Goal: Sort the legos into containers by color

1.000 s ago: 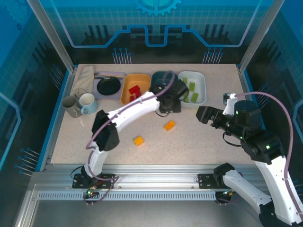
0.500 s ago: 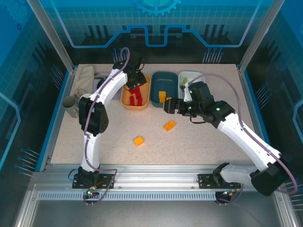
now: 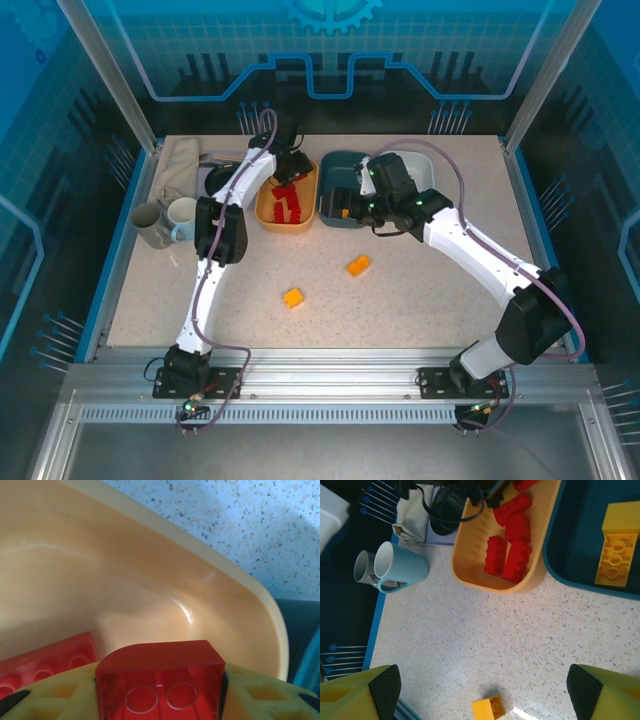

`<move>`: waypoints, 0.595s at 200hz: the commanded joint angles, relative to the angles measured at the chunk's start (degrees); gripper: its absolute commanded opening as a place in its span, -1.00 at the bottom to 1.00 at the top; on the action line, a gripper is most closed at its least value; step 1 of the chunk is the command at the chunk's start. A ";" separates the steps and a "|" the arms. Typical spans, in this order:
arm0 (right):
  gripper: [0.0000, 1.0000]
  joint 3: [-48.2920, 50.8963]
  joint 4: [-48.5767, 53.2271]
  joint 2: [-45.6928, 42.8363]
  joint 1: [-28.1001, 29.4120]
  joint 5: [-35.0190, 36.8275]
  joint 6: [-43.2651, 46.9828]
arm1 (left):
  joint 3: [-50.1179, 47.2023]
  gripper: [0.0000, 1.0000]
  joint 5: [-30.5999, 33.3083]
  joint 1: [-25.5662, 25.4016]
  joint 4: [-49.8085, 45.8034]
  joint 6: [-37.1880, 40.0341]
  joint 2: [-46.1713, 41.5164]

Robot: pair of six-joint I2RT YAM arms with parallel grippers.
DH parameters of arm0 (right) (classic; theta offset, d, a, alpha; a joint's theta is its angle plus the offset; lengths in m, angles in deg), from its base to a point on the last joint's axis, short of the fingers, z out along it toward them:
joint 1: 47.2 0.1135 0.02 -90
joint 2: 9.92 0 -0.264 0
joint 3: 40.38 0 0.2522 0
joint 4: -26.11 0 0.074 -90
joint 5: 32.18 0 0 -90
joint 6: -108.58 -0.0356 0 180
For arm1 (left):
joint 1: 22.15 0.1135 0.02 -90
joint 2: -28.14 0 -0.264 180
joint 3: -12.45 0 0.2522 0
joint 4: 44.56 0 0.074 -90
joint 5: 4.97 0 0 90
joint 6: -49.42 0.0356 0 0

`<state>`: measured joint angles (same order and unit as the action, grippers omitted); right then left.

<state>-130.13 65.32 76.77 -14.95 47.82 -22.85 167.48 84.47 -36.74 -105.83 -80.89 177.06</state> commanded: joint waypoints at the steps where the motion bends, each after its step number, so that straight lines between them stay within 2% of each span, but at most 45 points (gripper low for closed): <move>1: 0.78 -1.27 0.40 0.40 -1.04 -1.26 -0.52 | 2.95 0.22 -2.17 0.44 0.20 -1.06 0.19; 29: 0.78 -0.93 3.33 0.23 -1.49 0.06 0.91 | 2.87 0.38 -2.26 0.44 -1.22 -1.03 -1.18; 58: 0.75 -2.06 9.66 0.35 -0.95 4.44 2.73 | 2.80 0.42 -2.26 0.44 -1.79 -1.41 -4.52; 81: 0.73 -1.39 13.39 0.23 0.28 8.81 0.53 | 1.84 0.44 -1.86 0.02 -3.08 -1.65 -8.88; 101: 0.71 0.10 15.03 0.20 2.55 13.36 -2.94 | -3.42 0.48 -1.44 -0.52 -3.14 -2.06 -15.21; 119: 0.68 0.88 18.38 1.56 4.09 16.81 -8.57 | -13.02 0.50 -2.32 -1.24 -0.48 -3.20 -23.31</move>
<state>-130.30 77.26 76.79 -13.49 57.79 -24.21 162.95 83.64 -36.95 -107.45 -82.53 167.31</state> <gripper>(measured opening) 0.849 0.744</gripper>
